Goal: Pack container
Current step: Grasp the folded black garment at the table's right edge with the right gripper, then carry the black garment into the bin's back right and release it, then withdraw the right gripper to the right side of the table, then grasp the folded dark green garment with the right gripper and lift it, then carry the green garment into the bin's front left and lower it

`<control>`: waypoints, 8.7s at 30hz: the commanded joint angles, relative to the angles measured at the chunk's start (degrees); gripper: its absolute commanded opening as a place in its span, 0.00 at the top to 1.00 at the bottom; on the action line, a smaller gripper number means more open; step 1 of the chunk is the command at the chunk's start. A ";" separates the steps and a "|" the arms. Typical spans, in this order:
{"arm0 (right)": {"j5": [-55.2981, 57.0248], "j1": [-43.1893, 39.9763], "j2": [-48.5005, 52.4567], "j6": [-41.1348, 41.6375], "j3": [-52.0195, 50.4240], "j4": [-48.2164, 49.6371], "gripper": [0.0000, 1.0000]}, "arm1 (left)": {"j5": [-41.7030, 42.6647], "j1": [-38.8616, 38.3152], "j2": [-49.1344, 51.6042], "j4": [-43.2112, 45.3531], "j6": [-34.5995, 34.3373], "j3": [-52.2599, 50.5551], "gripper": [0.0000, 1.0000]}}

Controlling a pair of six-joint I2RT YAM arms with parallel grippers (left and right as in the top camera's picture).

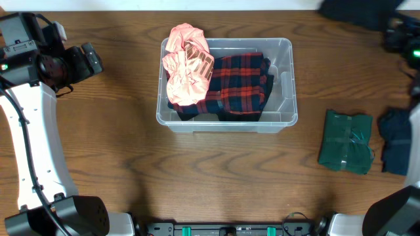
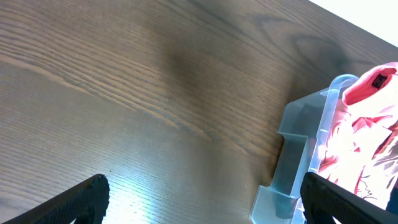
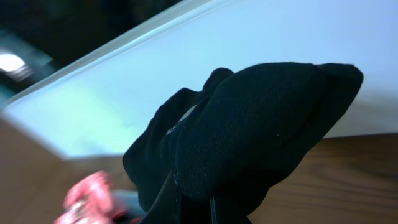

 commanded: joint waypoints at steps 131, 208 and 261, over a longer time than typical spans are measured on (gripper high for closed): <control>34.86 -17.88 -4.28 -11.37 -22.67 -49.51 0.02 | -0.09 0.24 0.13 -0.02 1.01 -0.31 0.02; 31.50 38.03 -9.31 15.10 -2.47 -14.01 0.99 | -0.09 0.24 0.13 -0.02 1.01 -0.31 0.02; 57.05 72.06 7.78 28.65 -2.51 -6.23 0.50 | -0.09 0.24 0.13 -0.02 1.01 -0.31 0.02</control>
